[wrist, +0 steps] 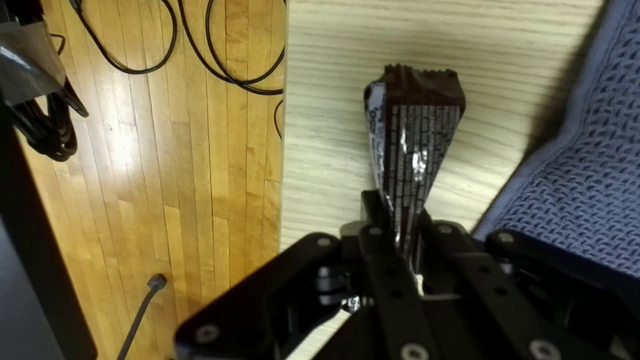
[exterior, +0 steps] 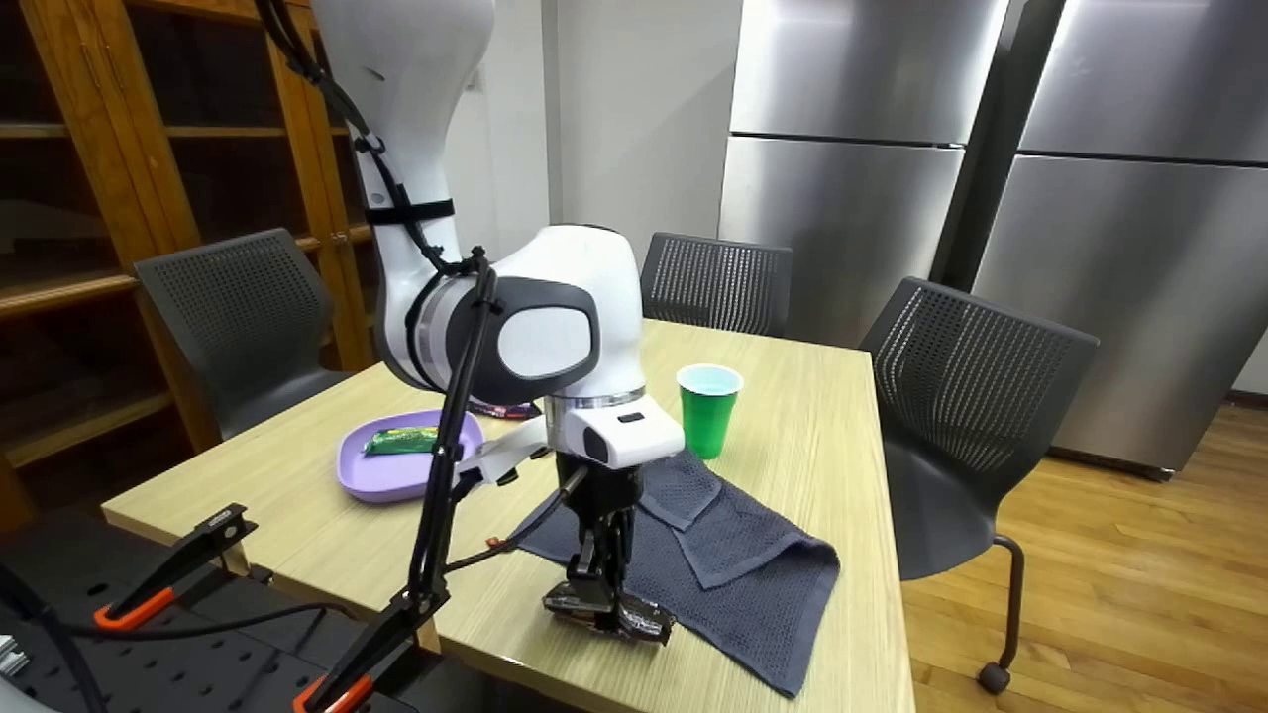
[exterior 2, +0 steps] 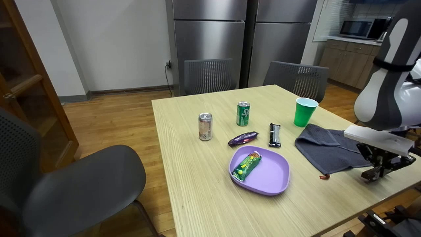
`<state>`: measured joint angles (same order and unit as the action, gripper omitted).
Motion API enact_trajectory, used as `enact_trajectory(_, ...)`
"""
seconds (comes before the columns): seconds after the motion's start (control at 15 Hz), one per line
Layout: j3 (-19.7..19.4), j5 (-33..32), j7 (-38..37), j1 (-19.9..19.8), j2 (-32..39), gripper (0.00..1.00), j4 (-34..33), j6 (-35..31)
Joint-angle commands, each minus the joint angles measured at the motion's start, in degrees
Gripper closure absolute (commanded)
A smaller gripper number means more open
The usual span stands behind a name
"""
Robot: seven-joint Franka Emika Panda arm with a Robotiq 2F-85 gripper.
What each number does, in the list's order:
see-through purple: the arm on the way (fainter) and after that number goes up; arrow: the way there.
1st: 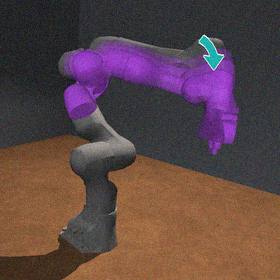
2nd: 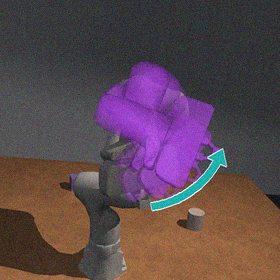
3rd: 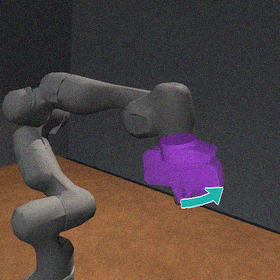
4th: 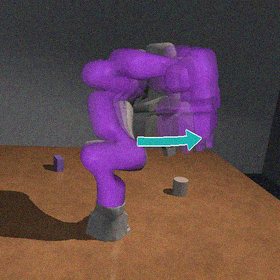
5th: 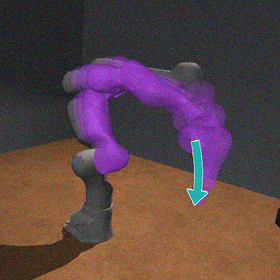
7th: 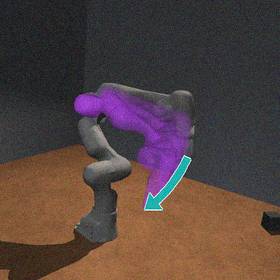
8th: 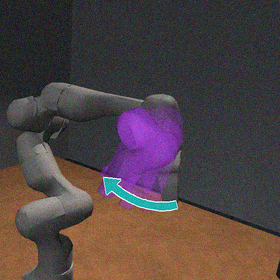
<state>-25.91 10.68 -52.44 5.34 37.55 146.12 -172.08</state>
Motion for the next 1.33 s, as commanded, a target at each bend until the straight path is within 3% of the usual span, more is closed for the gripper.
enact_trajectory(0.0,-4.8,0.6,-0.2,7.7,-3.6,0.97,4.2,-1.9)
enact_trajectory(0.47,-14.0,0.8,-2.3,24.4,-6.1,0.97,7.2,-2.5)
enact_trajectory(0.73,-17.3,0.8,-3.7,31.9,-7.8,0.97,7.8,-1.8)
enact_trajectory(1.27,-19.8,0.7,-6.3,41.7,-11.1,0.97,6.9,0.0)
